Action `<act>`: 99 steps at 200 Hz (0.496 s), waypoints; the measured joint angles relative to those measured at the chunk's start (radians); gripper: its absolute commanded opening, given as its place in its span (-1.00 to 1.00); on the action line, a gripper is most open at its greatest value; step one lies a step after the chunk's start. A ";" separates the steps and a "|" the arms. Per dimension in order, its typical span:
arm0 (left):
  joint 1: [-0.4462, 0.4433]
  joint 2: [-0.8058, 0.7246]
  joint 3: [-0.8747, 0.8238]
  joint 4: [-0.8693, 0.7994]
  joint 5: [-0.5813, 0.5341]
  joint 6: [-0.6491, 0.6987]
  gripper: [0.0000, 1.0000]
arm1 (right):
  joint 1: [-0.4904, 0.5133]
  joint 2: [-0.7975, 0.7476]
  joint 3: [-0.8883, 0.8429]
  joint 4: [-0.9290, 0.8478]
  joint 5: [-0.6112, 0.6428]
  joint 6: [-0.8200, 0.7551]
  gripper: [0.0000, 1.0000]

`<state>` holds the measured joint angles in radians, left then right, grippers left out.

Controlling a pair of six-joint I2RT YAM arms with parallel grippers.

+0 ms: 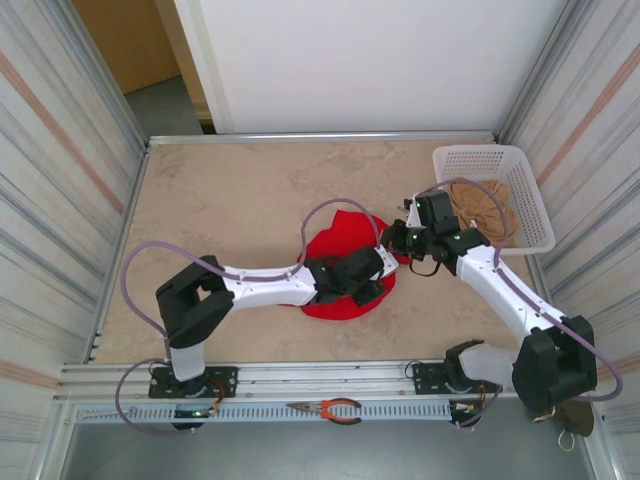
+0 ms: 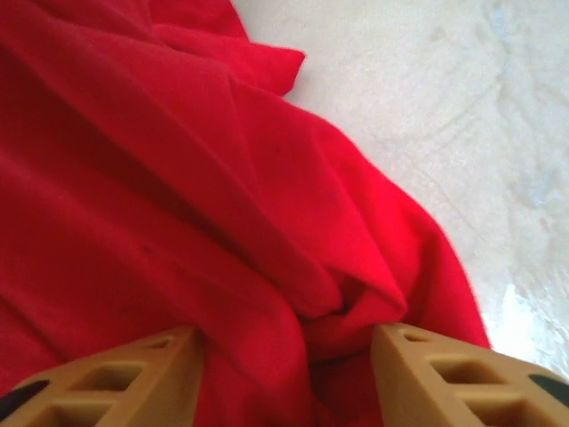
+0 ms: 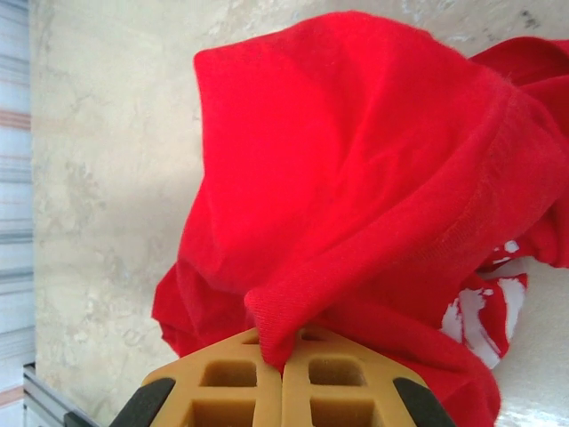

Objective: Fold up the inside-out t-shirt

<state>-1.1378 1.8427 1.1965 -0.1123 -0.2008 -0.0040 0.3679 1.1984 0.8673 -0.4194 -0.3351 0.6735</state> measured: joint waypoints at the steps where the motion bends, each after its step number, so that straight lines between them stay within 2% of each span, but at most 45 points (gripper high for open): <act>1: 0.001 0.000 0.000 0.000 0.000 -0.001 -0.43 | 0.000 0.000 0.000 0.000 0.000 0.000 -1.00; 17: 0.014 0.009 0.000 0.000 -0.002 -0.001 -0.98 | 0.008 0.003 0.008 0.003 -0.003 0.000 -1.00; 34: 0.036 0.008 0.000 0.002 0.010 -0.008 -1.00 | 0.011 0.010 0.019 0.016 -0.002 0.000 -1.00; 39: 0.043 0.006 -0.003 0.007 0.016 -0.010 -1.00 | 0.010 0.013 0.024 0.019 -0.002 0.001 -0.78; 49: 0.053 -0.007 -0.014 0.020 0.029 -0.016 -1.00 | 0.006 0.021 0.033 0.026 -0.002 0.003 -0.16; 54: 0.059 -0.018 -0.022 0.025 0.037 -0.022 -1.00 | 0.001 0.026 0.037 0.026 -0.003 0.003 0.06; 59: 0.065 -0.031 -0.032 0.033 0.045 -0.028 -1.00 | -0.005 0.032 0.040 0.026 -0.005 0.003 0.19; 75: 0.087 -0.087 -0.062 0.043 0.074 -0.052 -1.00 | -0.037 0.040 0.045 0.024 -0.010 0.003 0.36; 99: 0.130 -0.183 -0.097 0.070 0.126 -0.092 -1.00 | -0.085 0.032 0.045 0.007 -0.010 0.000 0.41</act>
<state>-1.0077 1.6600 1.0996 -0.0425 -0.0750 -0.0959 0.2832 1.2308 0.9123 -0.4126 -0.3447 0.6731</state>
